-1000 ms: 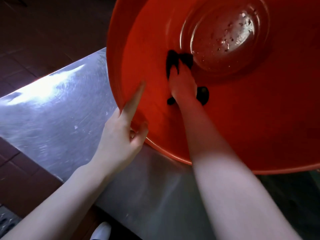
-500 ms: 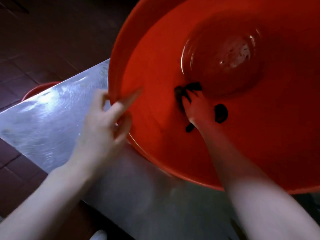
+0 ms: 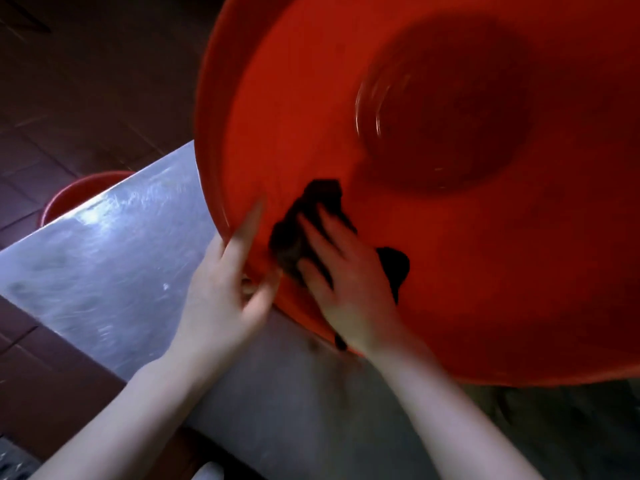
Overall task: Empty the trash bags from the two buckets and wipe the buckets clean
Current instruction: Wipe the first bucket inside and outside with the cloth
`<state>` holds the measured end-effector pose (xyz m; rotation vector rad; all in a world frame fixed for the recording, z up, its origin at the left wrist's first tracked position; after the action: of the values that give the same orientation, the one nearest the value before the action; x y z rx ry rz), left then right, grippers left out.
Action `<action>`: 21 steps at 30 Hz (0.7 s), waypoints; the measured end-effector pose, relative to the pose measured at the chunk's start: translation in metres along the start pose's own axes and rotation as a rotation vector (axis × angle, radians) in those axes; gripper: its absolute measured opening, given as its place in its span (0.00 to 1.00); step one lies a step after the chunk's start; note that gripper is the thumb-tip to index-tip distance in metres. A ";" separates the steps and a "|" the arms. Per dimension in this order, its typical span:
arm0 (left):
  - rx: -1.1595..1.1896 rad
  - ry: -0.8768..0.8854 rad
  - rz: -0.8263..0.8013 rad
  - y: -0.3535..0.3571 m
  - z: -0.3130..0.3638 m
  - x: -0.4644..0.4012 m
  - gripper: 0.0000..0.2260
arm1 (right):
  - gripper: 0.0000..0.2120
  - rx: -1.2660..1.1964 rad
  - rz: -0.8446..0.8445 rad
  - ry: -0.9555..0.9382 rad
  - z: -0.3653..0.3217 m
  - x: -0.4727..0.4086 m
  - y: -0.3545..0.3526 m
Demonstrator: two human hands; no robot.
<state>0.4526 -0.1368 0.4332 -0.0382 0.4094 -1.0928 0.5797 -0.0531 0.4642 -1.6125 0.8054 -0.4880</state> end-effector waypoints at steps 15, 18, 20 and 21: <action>-0.015 0.009 -0.028 -0.002 -0.003 -0.008 0.41 | 0.29 -0.154 0.048 0.283 0.029 -0.072 0.008; 0.001 0.015 -0.019 -0.002 -0.002 -0.007 0.41 | 0.28 -0.007 -0.102 0.033 -0.006 0.011 0.003; 0.011 0.016 0.000 -0.002 -0.002 -0.007 0.41 | 0.29 0.080 -0.163 0.052 0.017 0.008 -0.002; 0.021 0.012 0.009 -0.002 -0.002 -0.007 0.41 | 0.29 0.153 -0.179 0.112 0.040 -0.010 -0.002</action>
<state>0.4472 -0.1312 0.4343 -0.0117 0.4086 -1.0889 0.6018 -0.0186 0.4594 -1.5315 0.6917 -0.7551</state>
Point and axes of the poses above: each hand's wrist, its own x-axis away from the middle knuckle, its own y-axis out of the palm, z = x × y, the point moved 7 cm from there along -x, towards the middle knuckle, and after that the axes turned 1 degree about y, right-handed, at the moved point
